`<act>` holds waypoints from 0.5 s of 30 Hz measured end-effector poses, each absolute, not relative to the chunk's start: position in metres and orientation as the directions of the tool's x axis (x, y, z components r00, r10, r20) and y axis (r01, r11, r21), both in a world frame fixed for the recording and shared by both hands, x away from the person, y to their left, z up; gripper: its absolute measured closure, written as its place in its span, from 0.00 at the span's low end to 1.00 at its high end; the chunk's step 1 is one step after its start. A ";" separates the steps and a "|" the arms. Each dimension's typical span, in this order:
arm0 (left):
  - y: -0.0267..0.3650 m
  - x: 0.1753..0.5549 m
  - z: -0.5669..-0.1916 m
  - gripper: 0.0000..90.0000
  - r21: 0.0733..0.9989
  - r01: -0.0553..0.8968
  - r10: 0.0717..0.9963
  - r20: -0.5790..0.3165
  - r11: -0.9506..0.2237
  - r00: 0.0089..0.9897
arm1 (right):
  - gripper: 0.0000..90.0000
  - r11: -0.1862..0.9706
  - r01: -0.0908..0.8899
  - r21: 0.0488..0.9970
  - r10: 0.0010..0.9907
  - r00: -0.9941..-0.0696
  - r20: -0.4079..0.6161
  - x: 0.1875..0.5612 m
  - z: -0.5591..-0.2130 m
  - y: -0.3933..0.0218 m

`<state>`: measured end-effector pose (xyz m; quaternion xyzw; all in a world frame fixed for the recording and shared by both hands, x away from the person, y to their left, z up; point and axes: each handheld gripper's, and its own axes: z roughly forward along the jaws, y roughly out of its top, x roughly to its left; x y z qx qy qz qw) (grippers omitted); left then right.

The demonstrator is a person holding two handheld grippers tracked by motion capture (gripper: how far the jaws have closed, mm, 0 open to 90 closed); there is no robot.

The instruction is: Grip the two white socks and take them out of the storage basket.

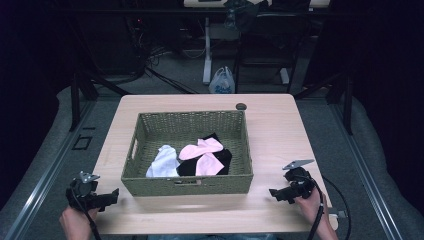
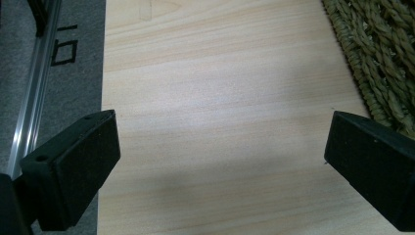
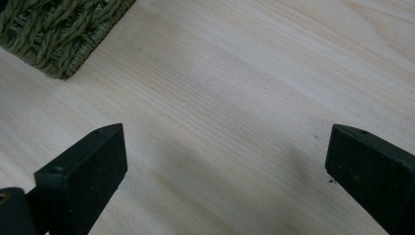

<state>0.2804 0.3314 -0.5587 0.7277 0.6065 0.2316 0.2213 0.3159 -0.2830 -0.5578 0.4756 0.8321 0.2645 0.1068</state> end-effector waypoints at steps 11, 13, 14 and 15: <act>0.333 0.277 -0.556 0.01 0.606 0.778 0.985 0.054 -0.165 0.167 | 0.02 0.410 0.734 0.541 0.846 -0.528 0.075 0.316 -0.558 -0.282; 0.332 0.278 -0.555 0.01 0.606 0.777 0.983 0.054 -0.170 0.173 | 0.02 0.406 0.734 0.545 0.849 -0.523 0.072 0.315 -0.558 -0.282; 0.331 0.279 -0.555 0.01 0.602 0.780 0.983 0.056 -0.174 0.176 | 0.02 0.407 0.735 0.543 0.849 -0.523 0.072 0.314 -0.558 -0.282; 0.330 0.280 -0.555 0.01 0.602 0.779 0.983 0.055 -0.173 0.176 | 0.02 0.407 0.734 0.543 0.849 -0.523 0.071 0.313 -0.558 -0.282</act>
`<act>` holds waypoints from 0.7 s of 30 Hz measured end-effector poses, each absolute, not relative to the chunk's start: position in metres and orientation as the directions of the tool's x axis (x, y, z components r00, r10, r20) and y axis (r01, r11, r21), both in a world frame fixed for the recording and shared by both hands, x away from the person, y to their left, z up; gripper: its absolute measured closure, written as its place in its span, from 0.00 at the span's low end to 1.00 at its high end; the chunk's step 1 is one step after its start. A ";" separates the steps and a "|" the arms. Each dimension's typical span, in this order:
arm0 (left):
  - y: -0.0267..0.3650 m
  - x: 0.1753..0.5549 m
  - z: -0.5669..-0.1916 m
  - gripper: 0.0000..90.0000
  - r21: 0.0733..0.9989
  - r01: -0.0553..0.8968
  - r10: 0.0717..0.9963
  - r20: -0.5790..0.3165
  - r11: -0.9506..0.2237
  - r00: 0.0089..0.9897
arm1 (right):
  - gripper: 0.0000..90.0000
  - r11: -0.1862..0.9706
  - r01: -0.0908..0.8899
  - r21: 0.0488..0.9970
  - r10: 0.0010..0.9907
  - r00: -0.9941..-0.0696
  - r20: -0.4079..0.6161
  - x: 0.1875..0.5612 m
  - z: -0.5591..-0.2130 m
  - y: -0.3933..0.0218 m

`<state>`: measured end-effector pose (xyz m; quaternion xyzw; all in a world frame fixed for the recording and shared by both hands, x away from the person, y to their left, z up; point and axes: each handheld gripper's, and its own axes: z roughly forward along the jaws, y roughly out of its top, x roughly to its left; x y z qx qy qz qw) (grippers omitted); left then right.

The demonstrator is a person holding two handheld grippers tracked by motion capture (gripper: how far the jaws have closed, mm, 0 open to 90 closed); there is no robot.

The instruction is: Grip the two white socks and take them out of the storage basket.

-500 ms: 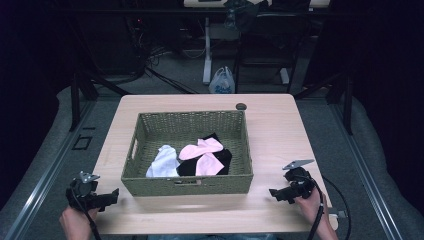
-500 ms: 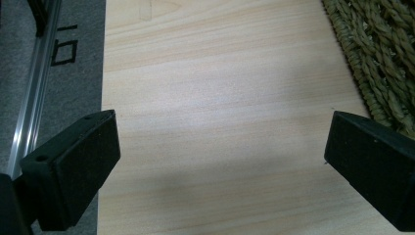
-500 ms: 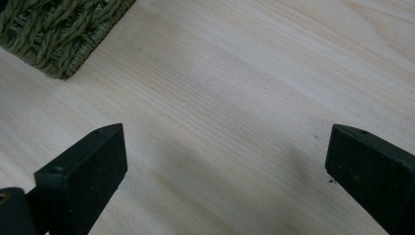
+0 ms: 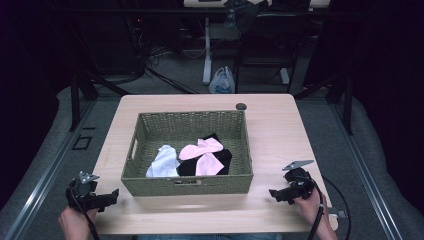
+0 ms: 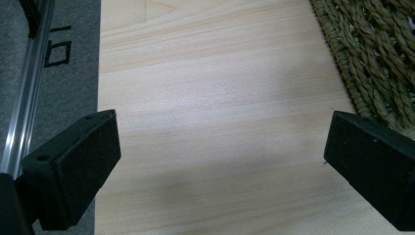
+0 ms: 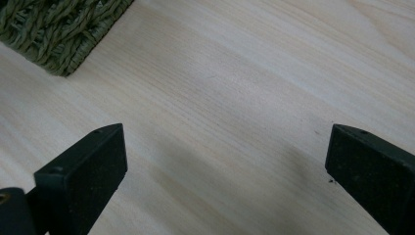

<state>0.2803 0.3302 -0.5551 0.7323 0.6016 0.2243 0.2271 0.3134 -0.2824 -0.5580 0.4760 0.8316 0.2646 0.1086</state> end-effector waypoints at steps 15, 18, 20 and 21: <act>0.335 0.275 -0.540 0.00 0.587 0.790 0.982 0.060 -0.178 0.177 | 0.02 0.430 0.723 0.540 0.842 -0.538 0.049 0.317 -0.557 -0.275; 0.339 0.274 -0.537 0.00 0.576 0.800 0.983 0.046 -0.169 0.176 | 0.02 0.427 0.721 0.545 0.843 -0.536 0.048 0.317 -0.558 -0.275; 0.340 0.275 -0.535 0.00 0.573 0.803 0.984 0.033 -0.163 0.177 | 0.02 0.427 0.725 0.540 0.844 -0.534 0.049 0.317 -0.559 -0.277; 0.340 0.275 -0.534 0.00 0.574 0.802 0.983 0.026 -0.162 0.180 | 0.02 0.421 0.726 0.544 0.847 -0.529 0.050 0.317 -0.558 -0.277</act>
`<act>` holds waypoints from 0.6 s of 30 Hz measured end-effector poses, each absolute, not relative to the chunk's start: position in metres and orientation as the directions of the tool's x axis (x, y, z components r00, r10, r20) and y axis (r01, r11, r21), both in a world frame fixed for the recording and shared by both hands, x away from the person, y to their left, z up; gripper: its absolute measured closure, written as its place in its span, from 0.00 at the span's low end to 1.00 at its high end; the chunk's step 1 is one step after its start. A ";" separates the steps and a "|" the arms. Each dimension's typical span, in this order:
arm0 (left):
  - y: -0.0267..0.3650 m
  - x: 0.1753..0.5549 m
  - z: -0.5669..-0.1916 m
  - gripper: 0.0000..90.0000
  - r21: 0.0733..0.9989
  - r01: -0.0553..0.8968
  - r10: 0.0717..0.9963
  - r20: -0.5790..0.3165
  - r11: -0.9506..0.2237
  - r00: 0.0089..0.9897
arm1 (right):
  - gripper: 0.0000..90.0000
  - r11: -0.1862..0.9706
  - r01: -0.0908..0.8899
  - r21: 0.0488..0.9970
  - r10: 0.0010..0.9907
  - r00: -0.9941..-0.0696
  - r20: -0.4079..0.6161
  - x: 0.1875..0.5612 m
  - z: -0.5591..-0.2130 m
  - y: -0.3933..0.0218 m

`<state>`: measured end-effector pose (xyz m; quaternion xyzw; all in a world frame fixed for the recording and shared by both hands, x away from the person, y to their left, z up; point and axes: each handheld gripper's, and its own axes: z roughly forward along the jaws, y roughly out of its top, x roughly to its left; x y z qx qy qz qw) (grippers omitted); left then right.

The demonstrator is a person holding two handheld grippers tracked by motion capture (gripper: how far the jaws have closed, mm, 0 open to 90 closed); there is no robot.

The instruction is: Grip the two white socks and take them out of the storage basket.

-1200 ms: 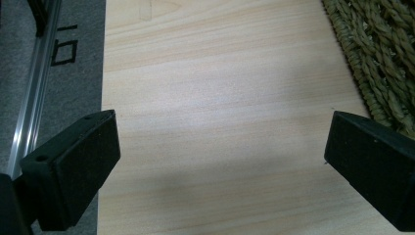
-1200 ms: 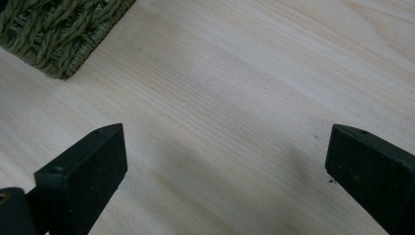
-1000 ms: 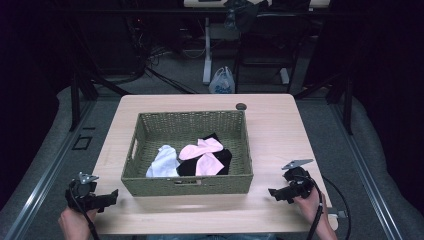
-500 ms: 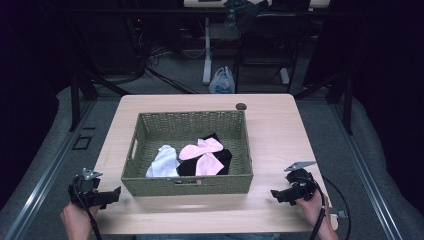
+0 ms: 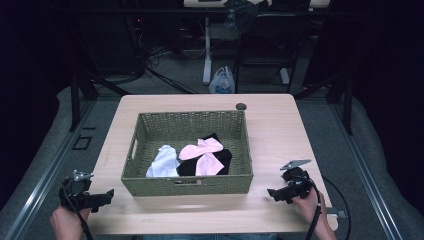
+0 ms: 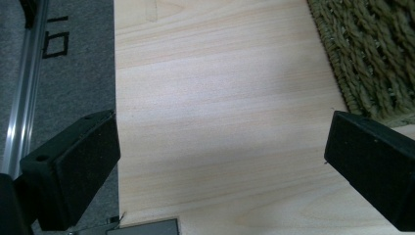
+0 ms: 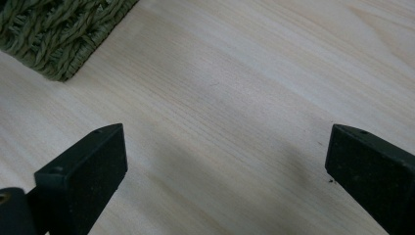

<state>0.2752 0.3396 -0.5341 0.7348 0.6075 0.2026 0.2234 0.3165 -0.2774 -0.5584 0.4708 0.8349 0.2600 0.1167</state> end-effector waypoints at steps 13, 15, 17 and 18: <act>0.338 0.277 -0.504 0.00 0.611 0.777 0.977 -0.027 -0.153 0.213 | 0.02 0.435 0.721 0.539 0.838 -0.544 0.052 0.319 -0.558 -0.275; 0.338 0.278 -0.499 0.00 0.615 0.773 0.976 -0.030 -0.153 0.217 | 0.02 0.443 0.718 0.537 0.838 -0.545 0.038 0.319 -0.557 -0.274; 0.337 0.279 -0.493 0.00 0.619 0.769 0.975 -0.020 -0.161 0.221 | 0.02 0.441 0.714 0.544 0.837 -0.546 0.038 0.319 -0.556 -0.272; 0.337 0.280 -0.490 0.00 0.622 0.765 0.975 -0.018 -0.164 0.224 | 0.02 0.450 0.712 0.539 0.833 -0.552 0.034 0.319 -0.556 -0.272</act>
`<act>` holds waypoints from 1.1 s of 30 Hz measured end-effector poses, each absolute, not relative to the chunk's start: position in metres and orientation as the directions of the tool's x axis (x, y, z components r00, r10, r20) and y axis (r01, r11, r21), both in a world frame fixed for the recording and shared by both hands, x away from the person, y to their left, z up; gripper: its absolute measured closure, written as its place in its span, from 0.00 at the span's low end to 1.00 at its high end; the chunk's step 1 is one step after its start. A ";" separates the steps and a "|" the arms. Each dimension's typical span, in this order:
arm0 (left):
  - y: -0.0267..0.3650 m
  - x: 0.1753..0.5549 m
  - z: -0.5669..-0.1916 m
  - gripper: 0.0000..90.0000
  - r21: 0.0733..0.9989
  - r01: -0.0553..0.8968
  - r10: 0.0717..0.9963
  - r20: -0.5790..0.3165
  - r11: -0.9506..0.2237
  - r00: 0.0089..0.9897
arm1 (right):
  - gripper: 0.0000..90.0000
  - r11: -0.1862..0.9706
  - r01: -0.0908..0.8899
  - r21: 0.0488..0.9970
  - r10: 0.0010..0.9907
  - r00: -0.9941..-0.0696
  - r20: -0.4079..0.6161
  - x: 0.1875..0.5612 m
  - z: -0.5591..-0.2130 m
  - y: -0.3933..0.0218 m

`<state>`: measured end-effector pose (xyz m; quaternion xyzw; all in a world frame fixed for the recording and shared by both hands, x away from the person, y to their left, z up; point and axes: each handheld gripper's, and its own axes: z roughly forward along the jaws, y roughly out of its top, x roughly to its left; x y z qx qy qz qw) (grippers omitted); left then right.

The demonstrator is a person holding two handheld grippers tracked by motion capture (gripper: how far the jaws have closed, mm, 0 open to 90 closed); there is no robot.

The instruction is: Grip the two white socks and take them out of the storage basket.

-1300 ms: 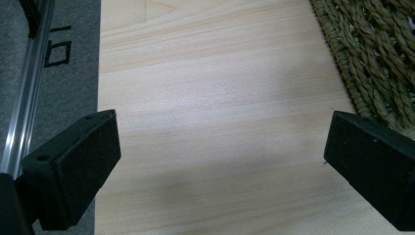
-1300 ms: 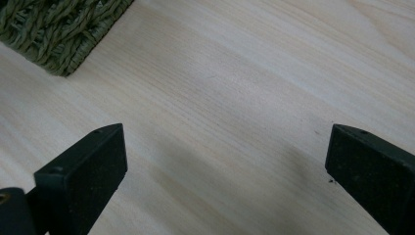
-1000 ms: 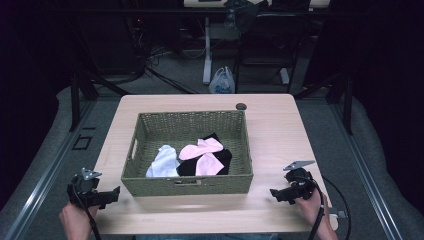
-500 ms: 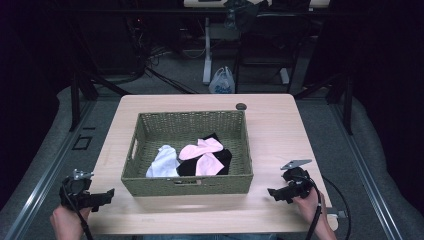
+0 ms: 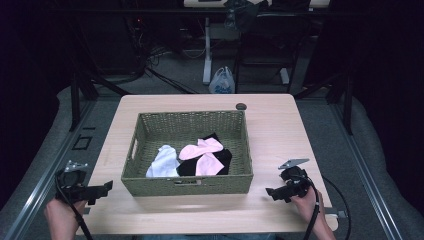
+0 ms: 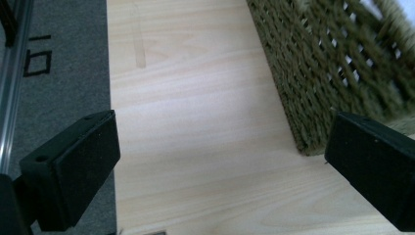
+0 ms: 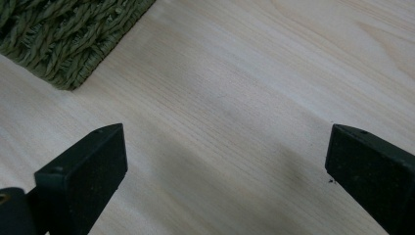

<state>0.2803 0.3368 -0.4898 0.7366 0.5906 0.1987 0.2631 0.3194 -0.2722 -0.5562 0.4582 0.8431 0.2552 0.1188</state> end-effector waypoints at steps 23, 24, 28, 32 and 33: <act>0.299 0.320 -0.426 0.00 0.649 0.698 0.923 0.015 -0.302 0.384 | 0.02 0.444 0.720 0.533 0.835 -0.548 0.044 0.319 -0.559 -0.273; 0.295 0.323 -0.423 0.00 0.651 0.694 0.921 0.017 -0.307 0.390 | 0.02 0.448 0.720 0.530 0.836 -0.548 0.038 0.319 -0.559 -0.273; 0.283 0.335 -0.413 0.00 0.639 0.686 0.902 0.031 -0.348 0.430 | 0.02 0.441 0.720 0.535 0.838 -0.545 0.042 0.319 -0.559 -0.273; 0.271 0.348 -0.408 0.00 0.627 0.680 0.886 0.036 -0.380 0.462 | 0.02 0.440 0.719 0.538 0.837 -0.545 0.044 0.319 -0.559 -0.273; 0.268 0.352 -0.408 0.00 0.626 0.679 0.883 0.032 -0.383 0.469 | 0.02 0.440 0.719 0.538 0.837 -0.546 0.045 0.319 -0.559 -0.273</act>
